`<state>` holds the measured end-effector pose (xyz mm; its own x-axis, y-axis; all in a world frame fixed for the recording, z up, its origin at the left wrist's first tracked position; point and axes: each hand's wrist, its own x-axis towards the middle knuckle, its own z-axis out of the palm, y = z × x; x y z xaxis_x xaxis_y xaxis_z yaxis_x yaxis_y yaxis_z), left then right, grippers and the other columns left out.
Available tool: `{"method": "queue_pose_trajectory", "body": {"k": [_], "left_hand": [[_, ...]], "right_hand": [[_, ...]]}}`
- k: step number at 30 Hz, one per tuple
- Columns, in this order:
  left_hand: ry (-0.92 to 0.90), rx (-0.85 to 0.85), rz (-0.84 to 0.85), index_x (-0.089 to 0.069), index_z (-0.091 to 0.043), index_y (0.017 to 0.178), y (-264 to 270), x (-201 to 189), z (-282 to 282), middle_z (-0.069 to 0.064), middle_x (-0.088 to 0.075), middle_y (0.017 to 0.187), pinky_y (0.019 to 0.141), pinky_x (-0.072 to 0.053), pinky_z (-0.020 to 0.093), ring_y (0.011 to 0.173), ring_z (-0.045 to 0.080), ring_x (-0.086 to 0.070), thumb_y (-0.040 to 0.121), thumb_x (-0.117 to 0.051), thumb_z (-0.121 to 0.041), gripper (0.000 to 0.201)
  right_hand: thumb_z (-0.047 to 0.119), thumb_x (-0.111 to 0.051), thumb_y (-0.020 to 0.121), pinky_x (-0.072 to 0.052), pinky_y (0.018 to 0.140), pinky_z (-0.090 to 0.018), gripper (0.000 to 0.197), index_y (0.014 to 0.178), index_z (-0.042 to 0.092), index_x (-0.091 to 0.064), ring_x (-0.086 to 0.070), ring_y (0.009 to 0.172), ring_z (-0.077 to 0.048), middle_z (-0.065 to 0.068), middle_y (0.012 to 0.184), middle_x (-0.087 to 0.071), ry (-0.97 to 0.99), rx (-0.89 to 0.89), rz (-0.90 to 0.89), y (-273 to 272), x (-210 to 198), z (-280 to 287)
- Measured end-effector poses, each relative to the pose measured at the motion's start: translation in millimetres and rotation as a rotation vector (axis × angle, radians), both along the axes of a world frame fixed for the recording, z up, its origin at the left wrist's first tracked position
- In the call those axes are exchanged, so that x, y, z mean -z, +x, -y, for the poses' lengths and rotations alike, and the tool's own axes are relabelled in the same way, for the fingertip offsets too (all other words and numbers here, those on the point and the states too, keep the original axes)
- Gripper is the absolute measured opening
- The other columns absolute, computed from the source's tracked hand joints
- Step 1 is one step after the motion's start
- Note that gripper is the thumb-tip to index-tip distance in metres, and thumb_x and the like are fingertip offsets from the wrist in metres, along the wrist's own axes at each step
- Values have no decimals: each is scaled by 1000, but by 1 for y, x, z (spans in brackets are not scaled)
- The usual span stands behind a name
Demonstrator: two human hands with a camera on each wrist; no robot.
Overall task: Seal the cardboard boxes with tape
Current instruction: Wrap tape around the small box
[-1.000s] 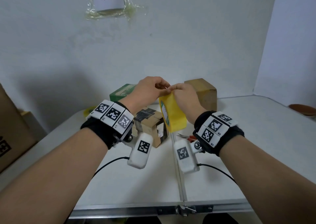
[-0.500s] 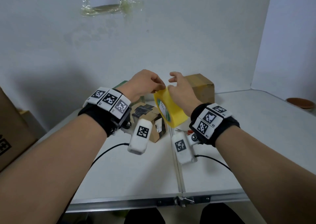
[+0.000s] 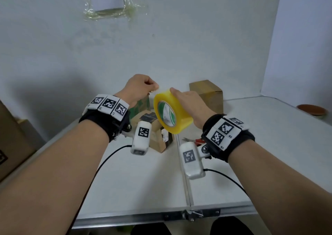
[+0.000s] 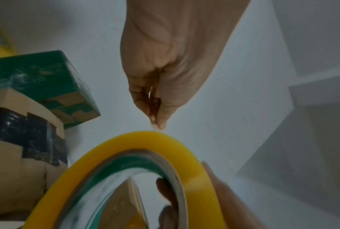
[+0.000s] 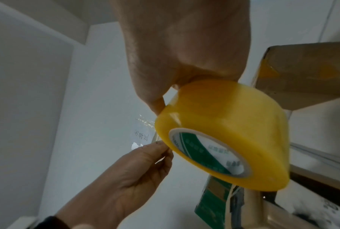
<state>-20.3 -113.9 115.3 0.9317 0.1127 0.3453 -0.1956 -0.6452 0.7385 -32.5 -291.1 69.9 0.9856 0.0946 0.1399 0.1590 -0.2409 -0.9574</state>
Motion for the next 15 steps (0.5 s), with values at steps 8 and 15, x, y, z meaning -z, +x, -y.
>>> {"method": "queue_pose_trajectory", "body": {"k": [8,15], "left_hand": [[-54,-61,-26,-70,-7,85,4,-2,-47,3,-64,75,56,-47,15,65,11,-55,90,-69,-16,10],[42,-228,-103,-72,2,90,25,5,-93,7,-58,67,56,-40,22,57,14,-47,89,-70,-19,21]], "right_hand": [[64,-52,88,-35,63,-30,54,65,16,-44,-48,68,-19,1,68,-48,-242,-54,127,11,-24,-22],[49,-58,91,-44,83,-36,37,99,13,-62,-56,97,-25,-5,101,-60,-285,-137,134,27,-27,-43]]}}
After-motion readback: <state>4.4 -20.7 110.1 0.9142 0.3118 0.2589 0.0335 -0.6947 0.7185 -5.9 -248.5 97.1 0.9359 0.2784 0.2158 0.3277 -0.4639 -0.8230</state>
